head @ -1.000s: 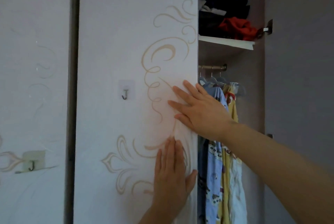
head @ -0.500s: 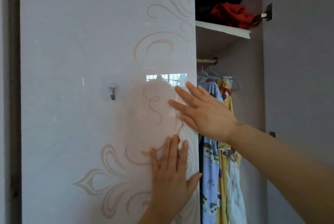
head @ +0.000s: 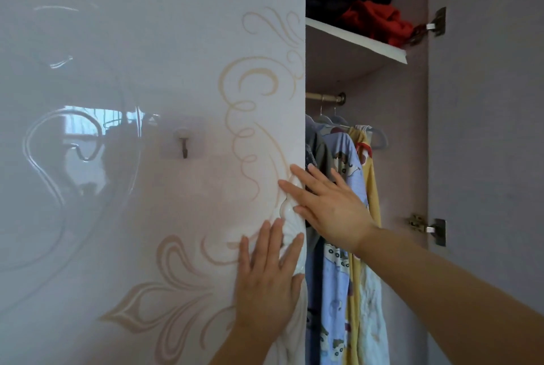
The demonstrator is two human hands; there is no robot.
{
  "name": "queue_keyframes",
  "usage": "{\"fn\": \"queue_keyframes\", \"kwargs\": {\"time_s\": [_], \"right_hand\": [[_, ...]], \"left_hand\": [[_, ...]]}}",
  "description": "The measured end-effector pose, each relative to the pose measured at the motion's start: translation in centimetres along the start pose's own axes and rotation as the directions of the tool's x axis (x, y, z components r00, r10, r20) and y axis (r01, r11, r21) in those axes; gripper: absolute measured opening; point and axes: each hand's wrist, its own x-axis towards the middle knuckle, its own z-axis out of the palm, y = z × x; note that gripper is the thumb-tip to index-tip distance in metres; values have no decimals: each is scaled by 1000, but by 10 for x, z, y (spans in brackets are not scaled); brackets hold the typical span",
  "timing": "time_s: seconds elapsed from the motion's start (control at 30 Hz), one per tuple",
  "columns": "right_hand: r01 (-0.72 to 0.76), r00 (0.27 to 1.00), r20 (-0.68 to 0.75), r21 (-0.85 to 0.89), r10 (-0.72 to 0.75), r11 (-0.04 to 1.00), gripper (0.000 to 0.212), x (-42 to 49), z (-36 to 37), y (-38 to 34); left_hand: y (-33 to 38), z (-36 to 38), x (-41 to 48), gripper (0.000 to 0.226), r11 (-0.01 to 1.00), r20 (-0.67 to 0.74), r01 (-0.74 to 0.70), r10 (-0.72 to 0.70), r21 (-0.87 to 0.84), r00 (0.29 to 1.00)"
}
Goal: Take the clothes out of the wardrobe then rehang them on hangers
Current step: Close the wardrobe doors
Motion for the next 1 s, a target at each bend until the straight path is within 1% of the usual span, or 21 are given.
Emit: {"fn": "queue_keyframes", "kwargs": {"time_s": [0.1,0.17,0.23,0.3,0.4,0.5,0.57,0.63,0.77,0.87,0.93,1.0], "right_hand": [[-42,999,16,43,42,998,47,-1,1,-2],[-45,998,53,50,43,998,50,-2,-1,-3],[-41,998,58,38,39,998,52,-5,-6,-3],[-45,999,7,17,45,999,50,-15,-14,2],[-87,993,-77,13,87,996,49,-38,-31,19],[-99,983,-158,-27,94,995,45,-69,-56,44],[-135,973,-197,-52,122,990,43,-93,-76,64],[-199,956,-230,-58,181,978,42,-120,-98,87],[-325,901,-331,-90,279,941,41,-181,-145,138],[-392,847,-433,-117,308,913,42,-227,-177,179],[-440,789,-521,-110,325,891,43,-255,-194,208],[-496,717,-579,-34,387,868,45,-278,-206,240]], "left_hand": [[-1,0,0,56,1000,19,-18,18,-16,1000],[1,0,0,56,1000,33,-8,9,-25,999],[6,-4,2,55,999,32,14,-13,-42,999],[15,-10,7,54,998,6,9,-9,-65,1000],[36,-20,22,54,993,-45,-69,65,-97,997],[71,-29,45,54,978,-75,-134,124,-160,989],[100,-37,60,50,961,-88,-167,151,-221,985],[132,-46,74,49,939,-99,-195,174,-282,980],[204,-61,100,50,895,-140,-252,215,-368,967],[263,-74,118,49,857,-210,-304,235,-415,949],[303,-85,131,48,838,-259,-328,232,-437,938],[340,-96,148,47,822,-275,-332,223,-463,935]]}}
